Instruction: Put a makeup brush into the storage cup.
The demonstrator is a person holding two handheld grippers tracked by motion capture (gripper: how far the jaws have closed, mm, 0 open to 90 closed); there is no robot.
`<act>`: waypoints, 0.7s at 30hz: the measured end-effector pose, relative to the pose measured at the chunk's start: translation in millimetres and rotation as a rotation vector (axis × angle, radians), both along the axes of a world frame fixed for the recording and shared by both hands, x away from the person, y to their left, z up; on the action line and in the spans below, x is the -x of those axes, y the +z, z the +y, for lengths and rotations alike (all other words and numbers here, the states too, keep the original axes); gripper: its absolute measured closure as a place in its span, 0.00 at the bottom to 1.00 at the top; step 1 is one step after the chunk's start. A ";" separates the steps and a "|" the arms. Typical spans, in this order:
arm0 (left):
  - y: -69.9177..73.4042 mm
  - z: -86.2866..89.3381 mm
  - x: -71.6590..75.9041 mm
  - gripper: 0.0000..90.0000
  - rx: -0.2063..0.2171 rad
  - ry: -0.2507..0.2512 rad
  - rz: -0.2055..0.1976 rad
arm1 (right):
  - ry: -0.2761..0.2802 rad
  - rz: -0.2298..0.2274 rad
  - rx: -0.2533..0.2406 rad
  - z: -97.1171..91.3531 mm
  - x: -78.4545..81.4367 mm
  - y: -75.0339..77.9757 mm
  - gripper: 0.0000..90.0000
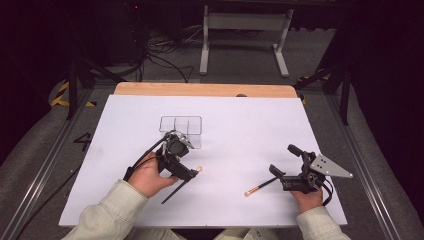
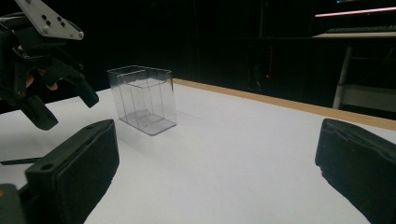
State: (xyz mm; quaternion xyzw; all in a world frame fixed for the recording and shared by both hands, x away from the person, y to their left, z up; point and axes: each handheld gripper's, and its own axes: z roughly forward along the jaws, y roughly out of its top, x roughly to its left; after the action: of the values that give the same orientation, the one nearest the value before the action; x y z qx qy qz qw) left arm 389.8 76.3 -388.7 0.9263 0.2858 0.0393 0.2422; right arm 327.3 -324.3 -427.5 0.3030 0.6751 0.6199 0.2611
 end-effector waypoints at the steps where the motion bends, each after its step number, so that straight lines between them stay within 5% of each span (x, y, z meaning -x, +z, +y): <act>1: -1.0 -0.4 -0.4 0.15 -0.002 -0.002 -0.003 | 0.000 0.000 0.000 0.0 -0.1 -0.1 0.00; 11: -8.2 -2.6 -3.3 0.19 -0.016 -0.003 0.035 | 0.000 0.002 0.001 -0.7 -0.3 -0.2 0.00; 15: -11.2 -2.4 -3.9 0.29 -0.007 0.006 0.074 | 0.002 0.003 0.003 -0.6 -0.4 -0.2 0.00; 21: -17.1 -5.3 -6.1 0.39 -0.051 0.002 0.130 | 0.003 0.006 0.003 -0.3 -0.5 -0.4 0.00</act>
State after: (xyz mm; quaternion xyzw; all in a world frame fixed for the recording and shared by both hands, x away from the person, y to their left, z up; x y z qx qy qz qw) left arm 396.0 71.0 -405.7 0.9325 0.3010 -0.0133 0.1992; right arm 327.8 -324.5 -427.9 0.3031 0.6774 0.6183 0.2587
